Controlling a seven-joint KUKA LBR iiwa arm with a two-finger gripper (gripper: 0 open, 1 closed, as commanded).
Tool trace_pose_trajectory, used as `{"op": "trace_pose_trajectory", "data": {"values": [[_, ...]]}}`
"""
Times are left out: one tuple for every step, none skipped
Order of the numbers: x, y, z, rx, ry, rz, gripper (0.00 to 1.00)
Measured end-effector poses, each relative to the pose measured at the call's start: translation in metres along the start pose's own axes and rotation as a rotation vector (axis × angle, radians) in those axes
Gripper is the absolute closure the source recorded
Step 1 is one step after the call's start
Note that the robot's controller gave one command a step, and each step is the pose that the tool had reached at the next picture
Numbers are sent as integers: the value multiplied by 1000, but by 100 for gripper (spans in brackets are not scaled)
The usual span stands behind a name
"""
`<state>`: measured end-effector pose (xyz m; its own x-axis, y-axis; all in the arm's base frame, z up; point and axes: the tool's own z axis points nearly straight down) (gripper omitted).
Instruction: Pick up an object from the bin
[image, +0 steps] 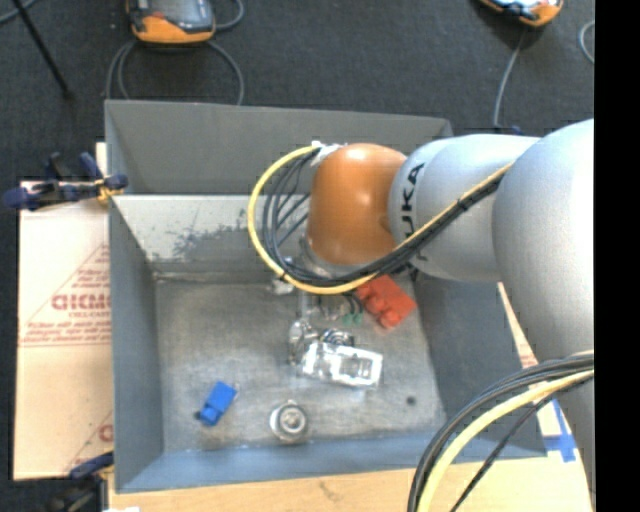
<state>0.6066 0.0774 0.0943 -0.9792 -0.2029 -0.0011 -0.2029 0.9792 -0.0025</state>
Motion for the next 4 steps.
{"op": "trace_pose_trajectory", "data": {"values": [[43, -31, -9, -1, 0, -178, 0], [38, -91, 21, -5, -9, -171, 0], [35, -91, 17, -1, -18, -170, 100], [29, -41, -145, 1, -11, -399, 100]]}}
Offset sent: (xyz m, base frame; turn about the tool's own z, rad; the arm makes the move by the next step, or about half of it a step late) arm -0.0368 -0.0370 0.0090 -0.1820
